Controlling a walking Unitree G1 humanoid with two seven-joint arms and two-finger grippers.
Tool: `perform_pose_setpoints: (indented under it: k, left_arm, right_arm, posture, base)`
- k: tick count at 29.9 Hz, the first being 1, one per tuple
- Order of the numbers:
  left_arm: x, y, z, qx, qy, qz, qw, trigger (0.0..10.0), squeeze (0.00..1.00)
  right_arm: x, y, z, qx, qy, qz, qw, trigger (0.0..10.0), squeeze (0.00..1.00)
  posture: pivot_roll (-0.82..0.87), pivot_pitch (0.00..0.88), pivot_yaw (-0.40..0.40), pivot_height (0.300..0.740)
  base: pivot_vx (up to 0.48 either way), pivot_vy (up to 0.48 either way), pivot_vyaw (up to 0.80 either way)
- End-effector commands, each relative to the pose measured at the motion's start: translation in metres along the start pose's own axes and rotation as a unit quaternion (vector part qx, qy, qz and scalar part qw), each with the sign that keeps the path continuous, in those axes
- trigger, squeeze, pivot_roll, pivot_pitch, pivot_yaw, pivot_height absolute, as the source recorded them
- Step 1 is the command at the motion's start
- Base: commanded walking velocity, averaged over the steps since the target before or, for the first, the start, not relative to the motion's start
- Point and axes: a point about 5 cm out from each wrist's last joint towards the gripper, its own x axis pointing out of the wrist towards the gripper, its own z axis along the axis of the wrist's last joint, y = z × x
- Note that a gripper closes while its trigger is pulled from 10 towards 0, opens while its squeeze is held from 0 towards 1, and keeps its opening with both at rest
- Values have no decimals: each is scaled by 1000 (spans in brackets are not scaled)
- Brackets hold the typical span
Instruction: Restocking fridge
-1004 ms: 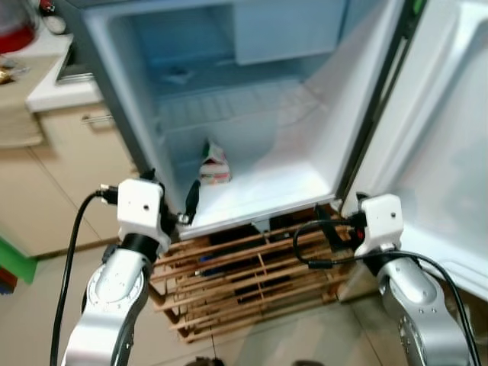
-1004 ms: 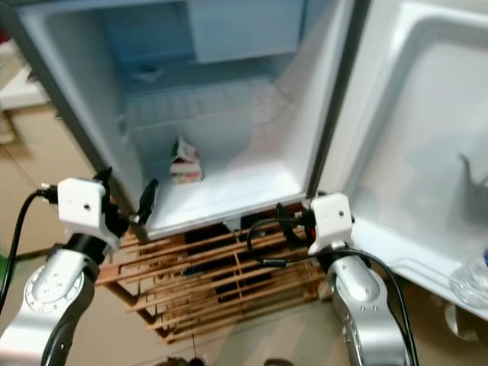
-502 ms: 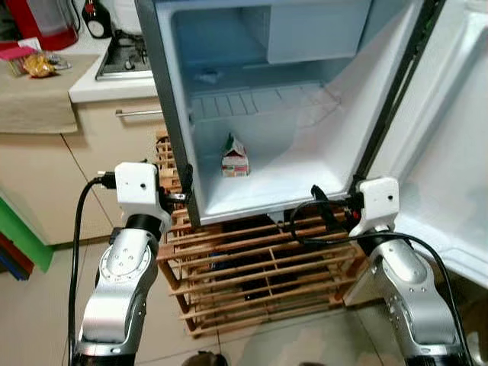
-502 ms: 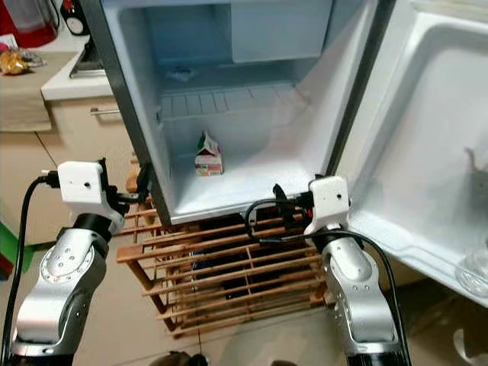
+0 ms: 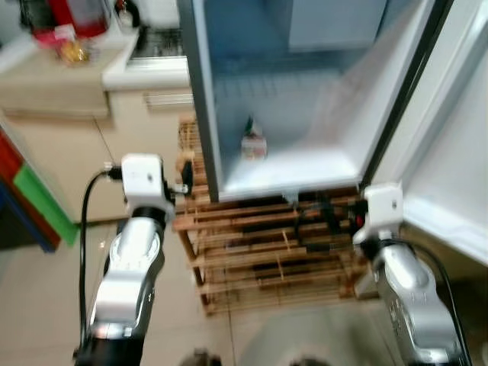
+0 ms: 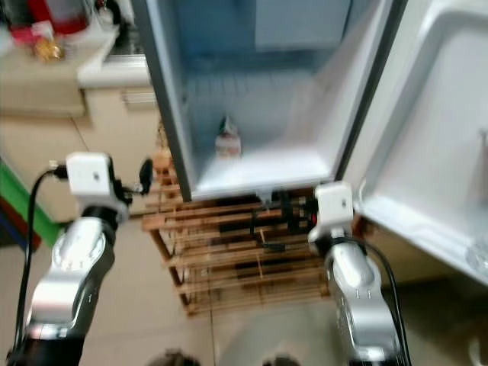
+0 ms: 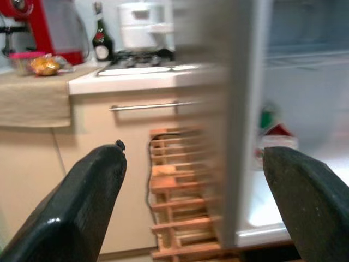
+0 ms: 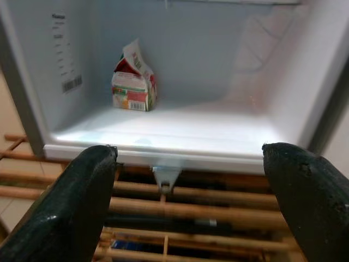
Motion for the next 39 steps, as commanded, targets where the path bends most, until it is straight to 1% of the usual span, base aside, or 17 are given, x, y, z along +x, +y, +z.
perform_pose_setpoints:
  k: [1, 9, 14, 16, 17, 19, 22, 23, 24, 25, 26, 28, 31, 32, 33, 34, 39]
  left_arm:
    - [4, -3, 6, 3, -16, -17, 1000, 10000, 0]
    - [3, -10, 6, -5, -17, -50, 999, 10000, 0]
    - [4, -12, 6, -8, -15, -60, 998, 10000, 0]
    - [4, -10, 3, -20, -5, -58, 998, 10000, 0]
    - [4, -10, 3, -20, -5, -58, 998, 10000, 0]
    - [5, -6, -1, -29, 7, -46, 998, 10000, 0]
    - [7, -3, -2, -29, 10, -40, 999, 10000, 0]
    - [7, -3, -2, -29, 10, -40, 999, 10000, 0]
    - [8, -3, -6, -27, 19, -34, 999, 10000, 0]
    - [9, -1, -9, -29, 29, -27, 999, 10000, 0]
    - [12, 5, -18, -31, 49, -12, 998, 10000, 0]
    - [14, 9, -22, -32, 57, -5, 998, 10000, 0]
    - [18, 28, -52, -30, 128, 30, 991, 10000, 0]
    - [16, 45, -72, -31, 171, 61, 983, 10000, 0]
    - [16, 45, -72, -31, 171, 61, 983, 10000, 0]
    - [13, 55, -81, -13, 190, 74, 979, 10000, 0]
    - [13, 51, -80, 1, 183, 61, 981, 10000, 0]
  right_arm:
    - [-4, -2, -1, 2, -3, -7, 1000, 10000, 0]
    - [-11, -3, -13, 3, 20, -10, 1000, 10000, 0]
    - [-21, -10, -36, -12, 69, -11, 998, 10000, 0]
    - [-46, -32, -73, -40, 152, -52, 986, 10000, 0]
    - [-46, -32, -73, -40, 152, -52, 986, 10000, 0]
    - [-58, -50, -86, -54, 187, -110, 975, 10000, 0]
    - [-71, -77, -98, -44, 226, -192, 954, 10000, 0]
    - [-71, -77, -98, -44, 226, -192, 954, 10000, 0]
    - [-78, -94, -103, -44, 245, -236, 939, 10000, 0]
    - [-80, -103, -104, -48, 252, -254, 933, 10000, 0]
    - [-85, -119, -104, -64, 263, -283, 920, 10000, 0]
    - [-86, -126, -104, -75, 267, -295, 914, 10000, 0]
    - [-88, -150, -96, -104, 258, -319, 906, 10000, 0]
    - [-86, -172, -75, -160, 232, -343, 896, 10000, 0]
    - [-86, -172, -75, -160, 232, -343, 896, 10000, 0]
    - [-83, -188, -54, -202, 203, -363, 887, 10000, 0]
    - [-76, -209, -24, -247, 160, -394, 871, 10000, 0]
  posture:
    - [-136, 0, 54, 740]
    - [-146, 0, 66, 740]
    - [-150, 0, 67, 740]
    - [-150, 0, 68, 740]
    - [-150, 0, 68, 740]
    - [-152, 0, 70, 740]
    - [-156, 0, 74, 740]
    - [-156, 0, 74, 740]
    - [-159, 0, 80, 740]
    - [-160, 0, 80, 740]
    - [-160, 0, 82, 740]
    - [-159, 0, 83, 740]
    - [-159, 0, 85, 740]
    - [-164, 0, 90, 740]
    - [-164, 0, 90, 740]
    - [-165, 0, 91, 740]
    - [-167, 0, 91, 740]
  base:
    - [0, 0, 0]
    - [0, -420, 0]
    - [0, -480, 0]
    - [0, -476, 0]
    - [0, -472, 0]
    - [0, -439, 0]
    - [341, -326, 0]
    - [394, -266, 0]
    - [0, 0, 0]
    - [0, 0, 0]
    - [0, 0, 0]
    - [0, 0, 0]
    - [0, 0, 0]
    - [0, 0, 0]
    - [0, 0, 0]
    - [0, 0, 0]
    - [0, 0, 0]
